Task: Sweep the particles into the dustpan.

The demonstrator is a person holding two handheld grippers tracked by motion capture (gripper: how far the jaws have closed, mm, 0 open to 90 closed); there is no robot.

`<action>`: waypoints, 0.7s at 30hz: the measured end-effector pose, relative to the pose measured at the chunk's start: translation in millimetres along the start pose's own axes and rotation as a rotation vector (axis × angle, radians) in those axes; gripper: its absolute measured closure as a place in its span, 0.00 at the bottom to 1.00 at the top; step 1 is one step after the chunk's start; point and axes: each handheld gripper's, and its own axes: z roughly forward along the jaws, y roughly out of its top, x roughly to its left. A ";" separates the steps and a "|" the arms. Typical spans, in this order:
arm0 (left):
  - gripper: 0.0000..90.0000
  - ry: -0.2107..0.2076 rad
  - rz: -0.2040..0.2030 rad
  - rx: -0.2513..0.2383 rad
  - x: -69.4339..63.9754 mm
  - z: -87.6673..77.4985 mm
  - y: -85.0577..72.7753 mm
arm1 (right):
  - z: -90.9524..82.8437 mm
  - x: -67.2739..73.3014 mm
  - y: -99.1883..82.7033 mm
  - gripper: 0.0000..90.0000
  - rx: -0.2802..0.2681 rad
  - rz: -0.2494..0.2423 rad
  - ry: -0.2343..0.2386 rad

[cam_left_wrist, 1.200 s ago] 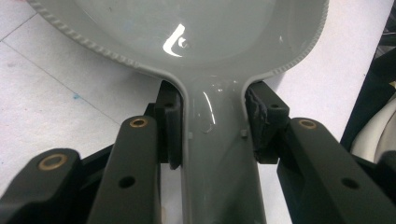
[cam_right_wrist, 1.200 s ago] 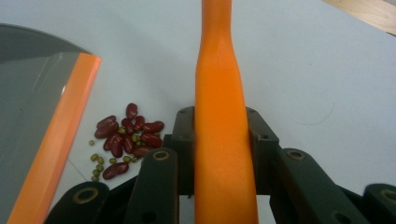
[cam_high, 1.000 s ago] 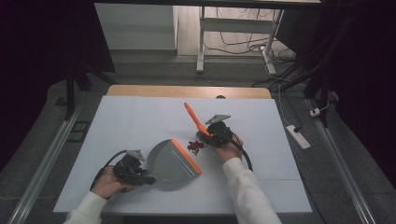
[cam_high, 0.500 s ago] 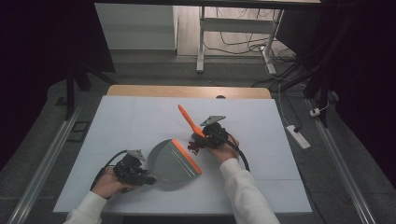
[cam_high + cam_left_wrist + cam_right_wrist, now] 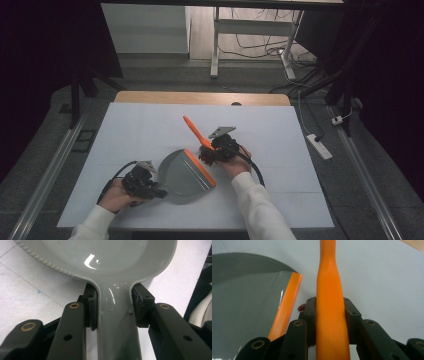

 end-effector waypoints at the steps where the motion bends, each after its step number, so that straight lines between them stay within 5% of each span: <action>1: 0.69 -0.001 -0.001 -0.001 0.0 -0.2 0.0 | 0.3 0.5 0.3 0.78 -0.002 0.002 0.000; 21: 0.69 0.001 0.000 0.003 -0.2 0.8 0.4 | -0.2 12.6 -1.4 0.78 -0.015 -0.029 0.023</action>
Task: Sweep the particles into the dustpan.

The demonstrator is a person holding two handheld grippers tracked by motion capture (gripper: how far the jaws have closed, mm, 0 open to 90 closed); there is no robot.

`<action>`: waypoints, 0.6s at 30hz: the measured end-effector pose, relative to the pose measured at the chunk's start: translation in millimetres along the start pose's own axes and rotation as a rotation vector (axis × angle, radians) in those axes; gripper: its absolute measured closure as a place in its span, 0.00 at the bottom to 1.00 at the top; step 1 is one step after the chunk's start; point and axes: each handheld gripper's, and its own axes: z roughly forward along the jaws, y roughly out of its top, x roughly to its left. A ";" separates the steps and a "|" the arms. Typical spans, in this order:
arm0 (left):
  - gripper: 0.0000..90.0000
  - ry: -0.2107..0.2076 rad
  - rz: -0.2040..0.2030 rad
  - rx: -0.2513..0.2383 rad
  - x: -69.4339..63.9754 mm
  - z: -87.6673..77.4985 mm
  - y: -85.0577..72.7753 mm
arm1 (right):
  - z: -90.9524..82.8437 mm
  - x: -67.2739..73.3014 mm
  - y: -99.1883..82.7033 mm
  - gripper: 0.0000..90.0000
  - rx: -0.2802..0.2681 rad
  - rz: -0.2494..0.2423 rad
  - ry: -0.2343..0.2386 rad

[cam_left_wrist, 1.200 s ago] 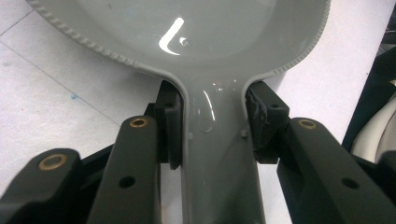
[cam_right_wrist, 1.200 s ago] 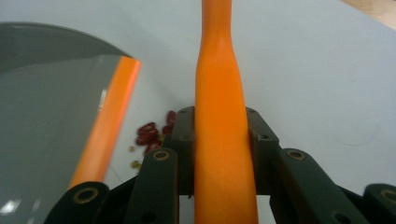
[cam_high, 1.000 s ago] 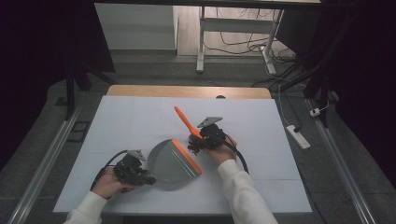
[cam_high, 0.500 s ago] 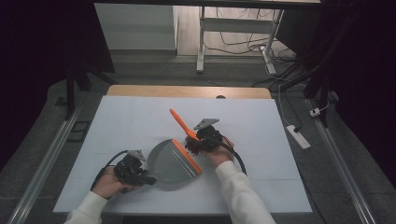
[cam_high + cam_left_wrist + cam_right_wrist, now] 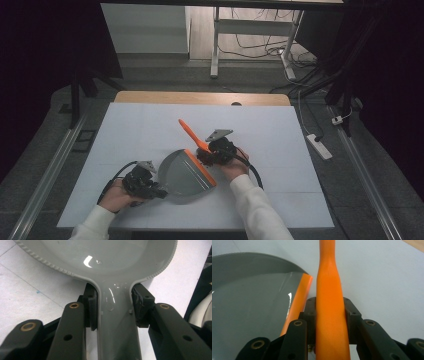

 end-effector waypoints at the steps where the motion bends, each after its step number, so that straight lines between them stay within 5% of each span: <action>1: 0.69 0.000 0.001 0.001 0.1 0.0 0.0 | 0.0 0.0 0.0 0.78 0.000 0.000 0.000; 18: 0.69 -0.002 -0.001 0.004 0.5 0.8 0.0 | -0.6 20.3 -1.2 0.78 -0.026 -0.032 0.024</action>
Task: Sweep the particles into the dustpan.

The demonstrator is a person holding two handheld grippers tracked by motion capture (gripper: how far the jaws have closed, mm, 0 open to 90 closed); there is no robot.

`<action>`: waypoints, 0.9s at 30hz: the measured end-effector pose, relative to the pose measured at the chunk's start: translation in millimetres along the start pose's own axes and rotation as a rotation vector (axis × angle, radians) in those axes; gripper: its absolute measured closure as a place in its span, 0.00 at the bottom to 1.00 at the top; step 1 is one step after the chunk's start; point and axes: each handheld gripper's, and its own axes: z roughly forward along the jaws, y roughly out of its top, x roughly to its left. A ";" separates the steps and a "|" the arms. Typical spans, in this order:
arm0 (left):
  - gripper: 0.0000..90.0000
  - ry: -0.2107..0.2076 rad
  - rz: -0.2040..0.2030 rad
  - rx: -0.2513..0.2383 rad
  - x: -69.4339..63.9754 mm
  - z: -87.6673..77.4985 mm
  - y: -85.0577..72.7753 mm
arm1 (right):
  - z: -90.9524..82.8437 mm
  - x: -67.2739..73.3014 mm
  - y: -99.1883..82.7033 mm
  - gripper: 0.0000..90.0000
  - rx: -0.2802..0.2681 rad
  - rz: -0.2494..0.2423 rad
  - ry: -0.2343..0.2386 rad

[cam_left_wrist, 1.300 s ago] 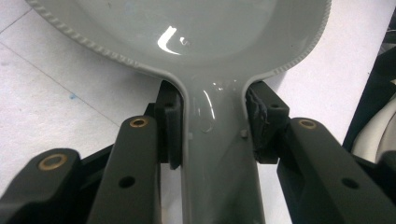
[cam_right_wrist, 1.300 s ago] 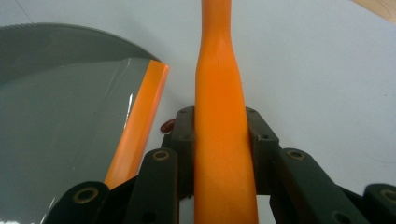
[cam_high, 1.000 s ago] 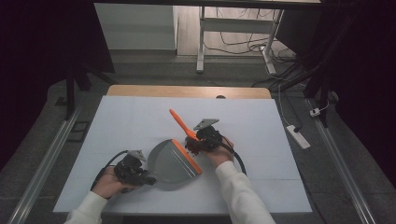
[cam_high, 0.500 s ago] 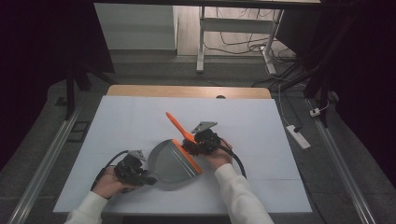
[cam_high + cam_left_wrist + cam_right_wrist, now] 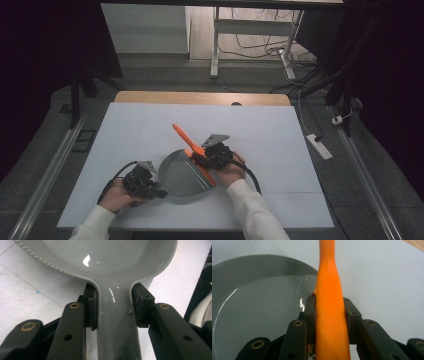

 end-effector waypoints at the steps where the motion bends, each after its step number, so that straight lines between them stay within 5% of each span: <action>1: 0.69 0.000 0.000 0.001 0.0 0.1 0.0 | 0.0 1.9 0.2 0.78 -0.002 -0.006 0.001; 13: 0.69 -0.004 -0.001 0.003 0.6 0.8 -0.7 | -4.4 27.5 5.3 0.78 -0.045 -0.048 0.065; 16: 0.69 -0.004 -0.002 0.002 0.6 0.9 -0.8 | -6.1 31.7 7.8 0.78 -0.075 -0.043 0.114; 27: 0.69 -0.005 -0.003 0.000 0.4 1.2 -1.1 | -28.9 -0.5 4.1 0.78 -0.139 0.041 -0.007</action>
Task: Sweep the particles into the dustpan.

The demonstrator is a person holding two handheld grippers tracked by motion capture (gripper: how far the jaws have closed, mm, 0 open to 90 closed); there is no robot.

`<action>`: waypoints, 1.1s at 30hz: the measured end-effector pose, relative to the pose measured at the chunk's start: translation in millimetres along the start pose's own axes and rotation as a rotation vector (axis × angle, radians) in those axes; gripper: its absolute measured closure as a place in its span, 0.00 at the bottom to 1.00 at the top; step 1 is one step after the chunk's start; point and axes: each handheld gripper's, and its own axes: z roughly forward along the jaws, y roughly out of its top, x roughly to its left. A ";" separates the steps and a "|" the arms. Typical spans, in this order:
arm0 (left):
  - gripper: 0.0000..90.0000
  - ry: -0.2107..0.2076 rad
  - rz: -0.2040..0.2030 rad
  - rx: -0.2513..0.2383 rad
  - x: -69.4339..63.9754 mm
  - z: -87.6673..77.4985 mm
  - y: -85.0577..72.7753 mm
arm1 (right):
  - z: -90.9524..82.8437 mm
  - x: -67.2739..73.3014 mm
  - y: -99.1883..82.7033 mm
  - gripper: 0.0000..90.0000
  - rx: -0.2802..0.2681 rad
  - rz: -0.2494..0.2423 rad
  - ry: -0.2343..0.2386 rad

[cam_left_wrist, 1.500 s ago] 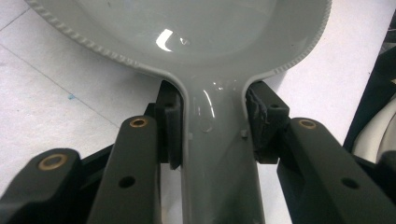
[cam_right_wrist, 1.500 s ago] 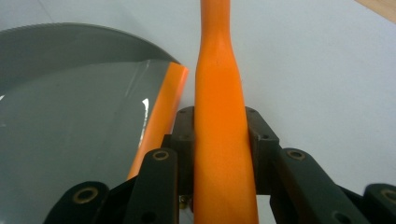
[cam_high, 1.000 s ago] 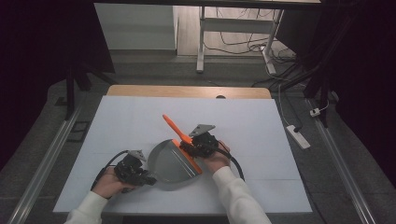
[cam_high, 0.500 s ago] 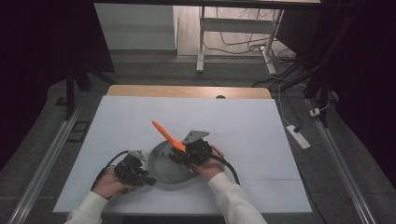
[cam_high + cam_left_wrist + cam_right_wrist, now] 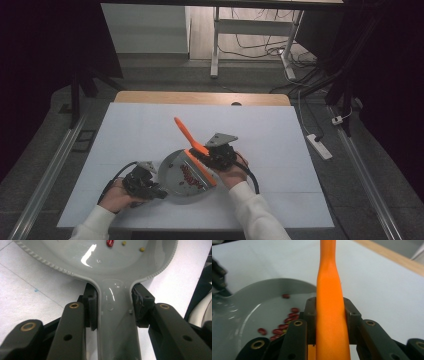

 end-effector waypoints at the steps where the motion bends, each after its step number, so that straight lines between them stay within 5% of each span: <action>1: 0.69 0.001 0.000 0.000 0.0 0.1 0.0 | -2.2 -3.3 -0.5 0.78 -0.002 0.011 -0.015; 17: 0.69 0.000 0.000 0.001 -0.1 0.1 -0.2 | -20.0 -40.8 -16.8 0.78 0.046 0.079 -0.154; 26: 0.69 -0.001 0.000 0.001 0.0 0.5 -0.3 | -8.5 -32.2 -32.3 0.78 0.128 0.056 -0.115; 33: 0.69 -0.001 -0.001 0.002 -0.4 0.6 -0.4 | -4.7 -22.1 -32.9 0.78 0.118 0.046 -0.102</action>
